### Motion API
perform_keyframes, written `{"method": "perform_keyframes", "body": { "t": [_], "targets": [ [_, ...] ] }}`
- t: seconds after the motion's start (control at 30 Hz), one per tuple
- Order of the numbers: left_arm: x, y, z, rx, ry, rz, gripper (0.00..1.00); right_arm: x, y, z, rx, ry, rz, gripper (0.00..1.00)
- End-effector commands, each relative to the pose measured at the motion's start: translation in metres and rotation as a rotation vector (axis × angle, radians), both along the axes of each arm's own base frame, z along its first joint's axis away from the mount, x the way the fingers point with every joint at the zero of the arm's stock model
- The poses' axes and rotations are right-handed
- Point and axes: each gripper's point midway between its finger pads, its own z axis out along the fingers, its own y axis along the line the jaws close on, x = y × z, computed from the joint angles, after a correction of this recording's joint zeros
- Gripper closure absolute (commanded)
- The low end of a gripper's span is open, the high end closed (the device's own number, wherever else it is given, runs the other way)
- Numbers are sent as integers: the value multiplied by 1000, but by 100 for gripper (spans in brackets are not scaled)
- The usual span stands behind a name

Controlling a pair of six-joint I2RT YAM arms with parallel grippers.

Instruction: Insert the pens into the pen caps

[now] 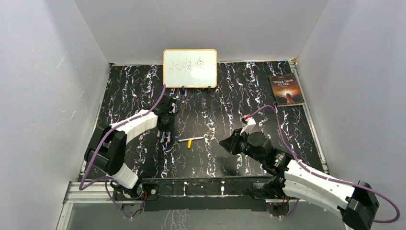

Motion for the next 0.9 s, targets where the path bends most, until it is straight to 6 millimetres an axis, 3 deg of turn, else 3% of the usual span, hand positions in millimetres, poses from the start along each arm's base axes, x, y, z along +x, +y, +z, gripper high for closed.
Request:
{"method": "perform_keyframes", "body": {
  "t": [0.0,0.23,0.4,0.47,0.6,0.87],
  "targets": [
    [18,-4,54,-41,-111,-2,77,6,2,13,45,-29,-20,92],
    [23,-14,96,-95,-174,-40,77,7,2,15,48,-33,-26,93],
    [17,-60,118,-281,-286,-268,77,8,1,7,21,-25,-30,93],
    [7,-82,118,-333,-304,-407,77,9,3,5,4,-18,-24,100],
    [-26,-119,112,-352,-252,-703,80,9,5,7,0,-17,-12,100],
    [-26,-135,88,-320,-180,-849,56,6,-5,4,-2,-10,-43,100]
  ]
}}
